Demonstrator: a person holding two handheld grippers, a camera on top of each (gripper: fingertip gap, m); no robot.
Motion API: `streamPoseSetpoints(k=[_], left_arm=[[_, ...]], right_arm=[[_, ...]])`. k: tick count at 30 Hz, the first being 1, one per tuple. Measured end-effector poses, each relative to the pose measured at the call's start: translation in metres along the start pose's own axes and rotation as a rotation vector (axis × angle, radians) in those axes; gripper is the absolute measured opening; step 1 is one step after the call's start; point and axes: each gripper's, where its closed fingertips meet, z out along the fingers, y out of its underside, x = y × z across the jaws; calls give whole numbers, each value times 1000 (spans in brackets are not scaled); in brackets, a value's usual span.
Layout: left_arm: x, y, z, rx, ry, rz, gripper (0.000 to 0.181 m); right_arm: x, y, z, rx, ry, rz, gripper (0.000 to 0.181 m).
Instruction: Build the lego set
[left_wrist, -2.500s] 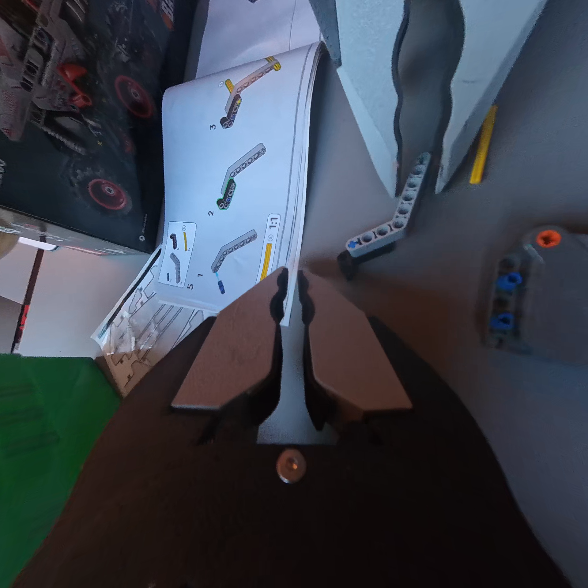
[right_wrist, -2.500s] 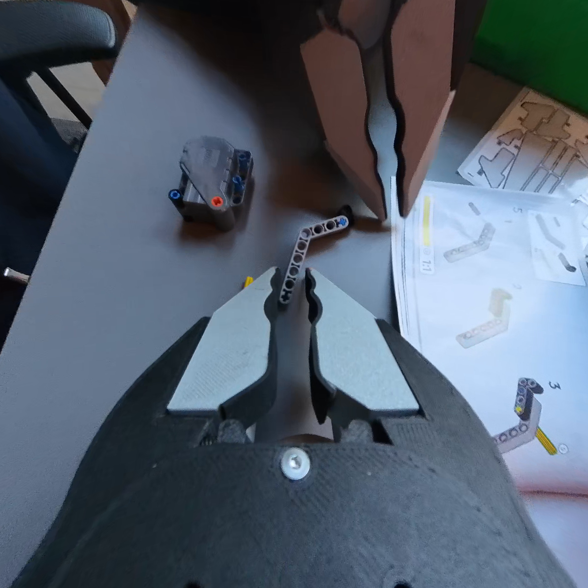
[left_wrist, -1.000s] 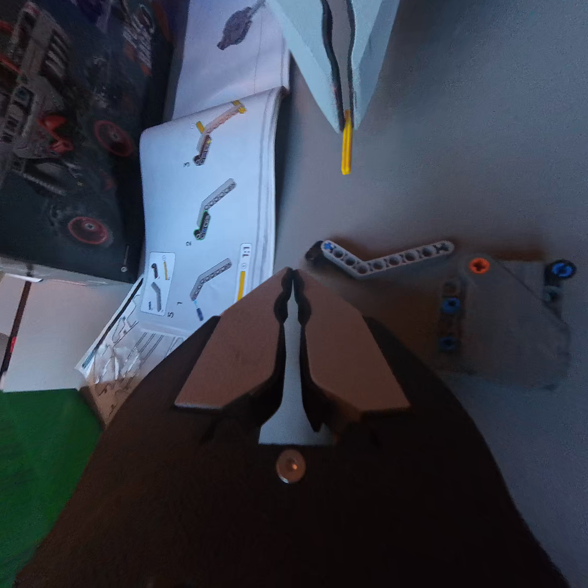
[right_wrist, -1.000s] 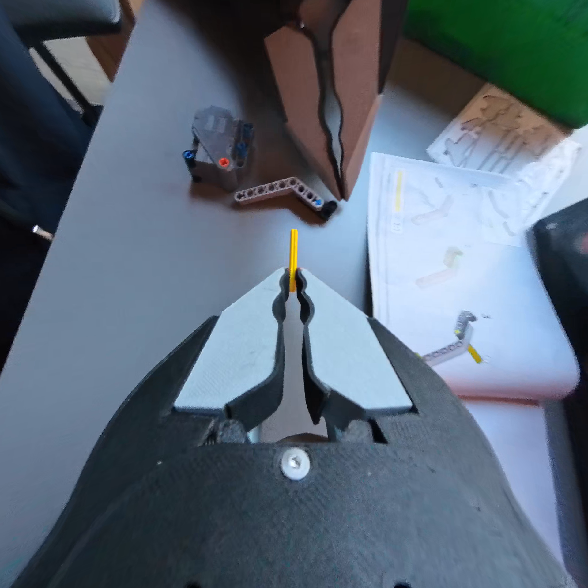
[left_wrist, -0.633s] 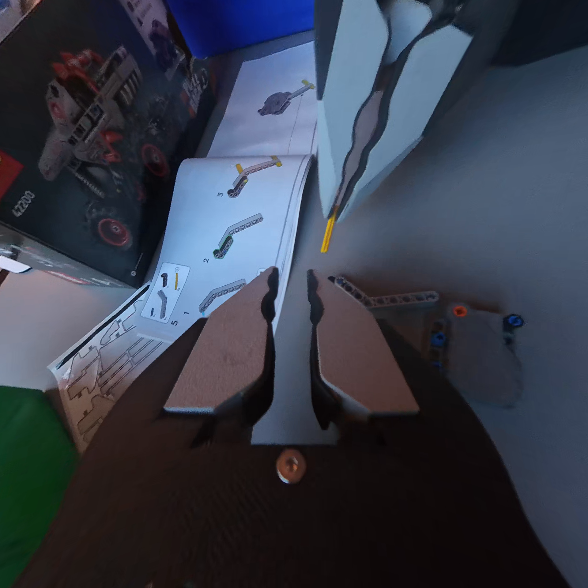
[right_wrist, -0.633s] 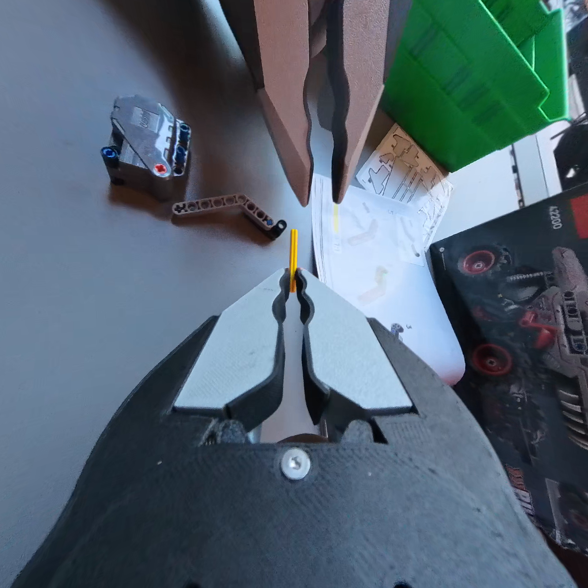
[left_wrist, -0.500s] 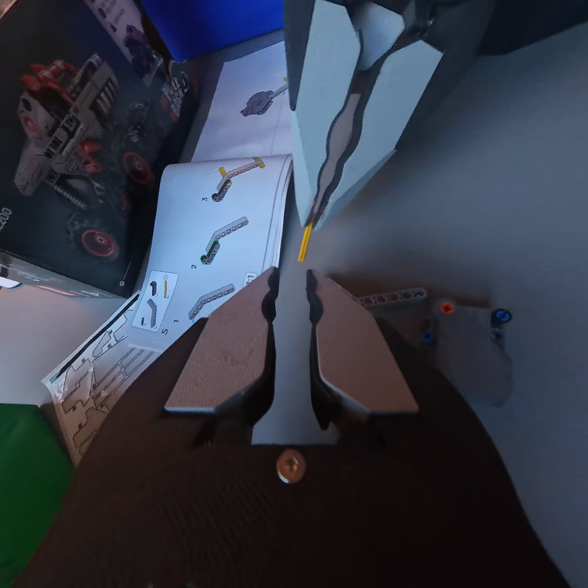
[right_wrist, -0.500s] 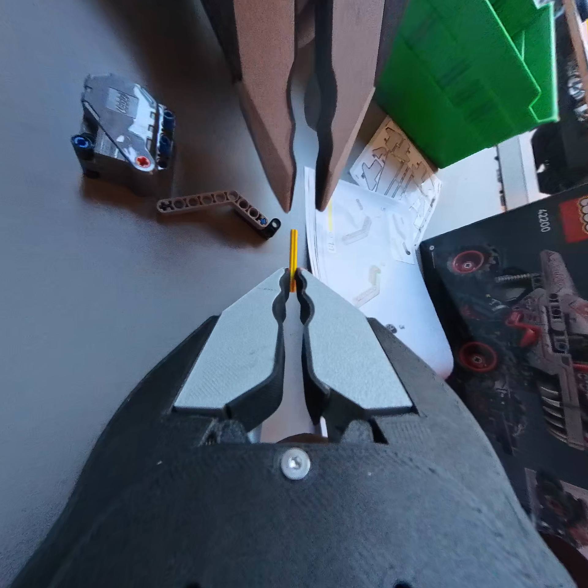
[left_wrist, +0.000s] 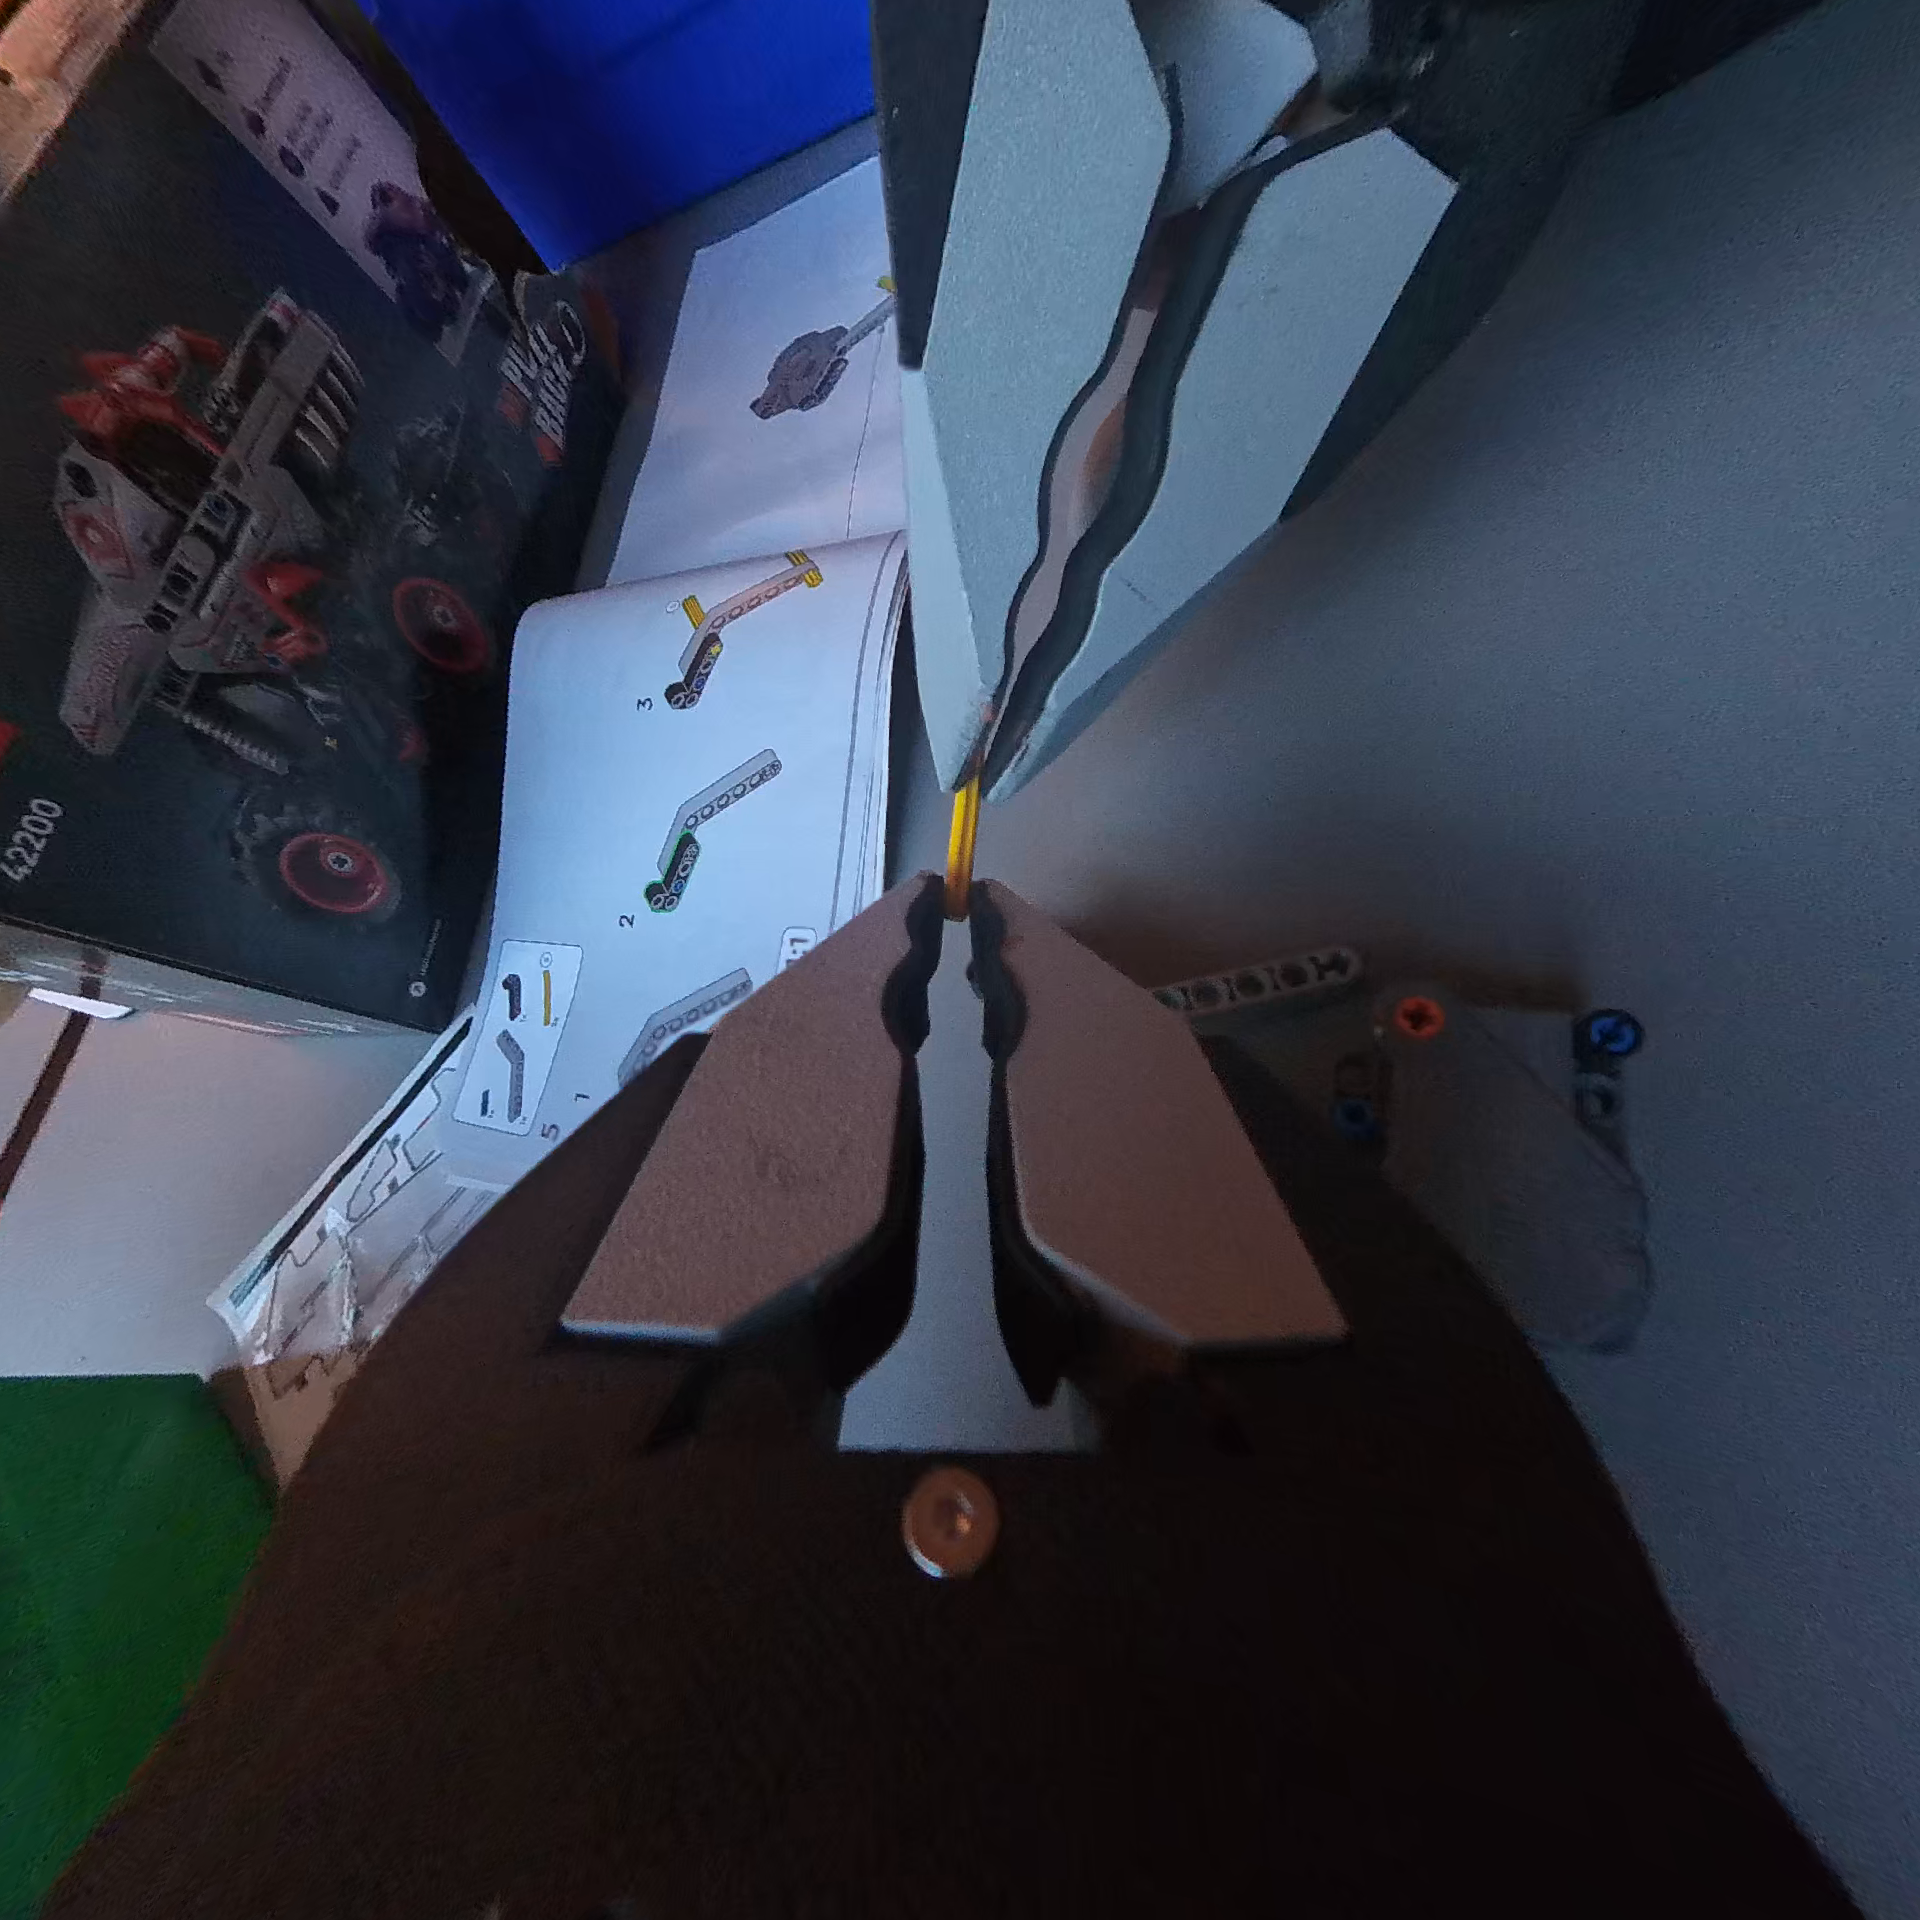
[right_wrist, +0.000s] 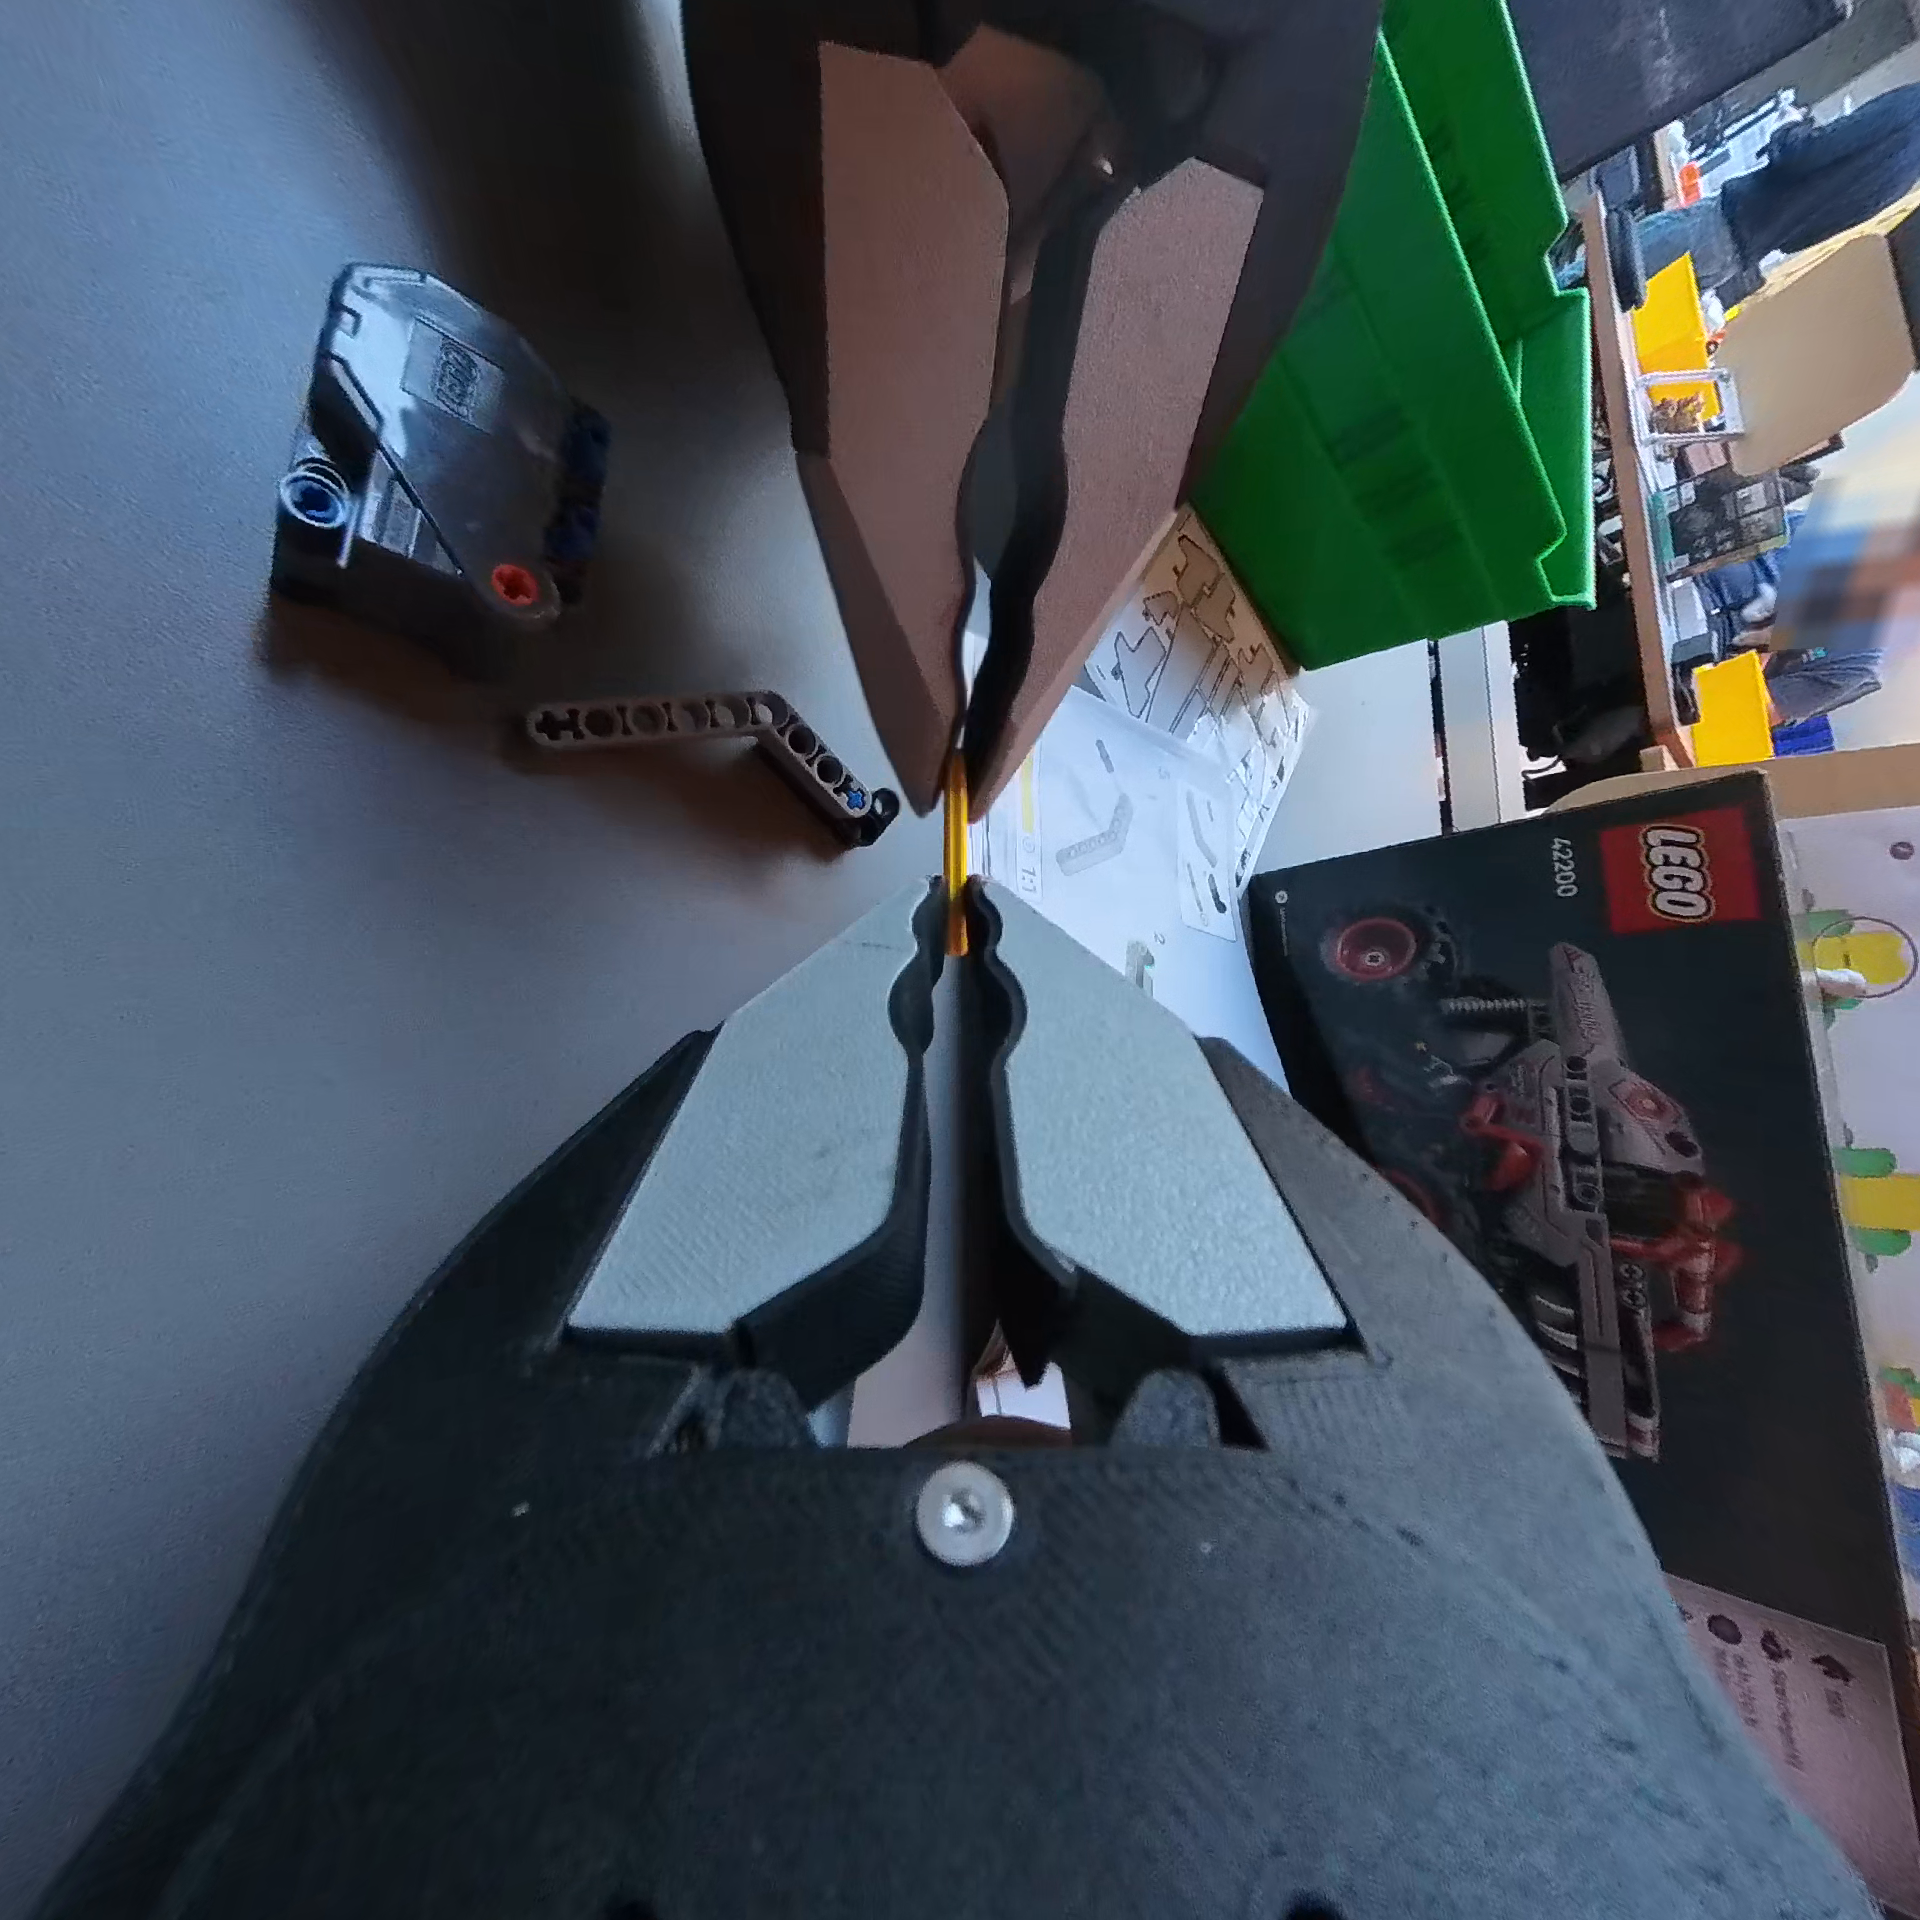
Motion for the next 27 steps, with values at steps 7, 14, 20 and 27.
streamPoseSetpoints(k=[7,14,20,27], left_arm=[[-3,-8,-7,43,-30,43,1],[-17,-22,-24,152,-63,-13,1],[-1,-33,-26,211,3,32,1],[5,-33,-23,203,2,75,1]], right_arm=[[4,-4,-5,80,-37,94,0],[33,-2,-40,295,-200,453,12],[11,-11,-44,409,-486,613,26],[-7,-21,-25,377,-496,588,15]])
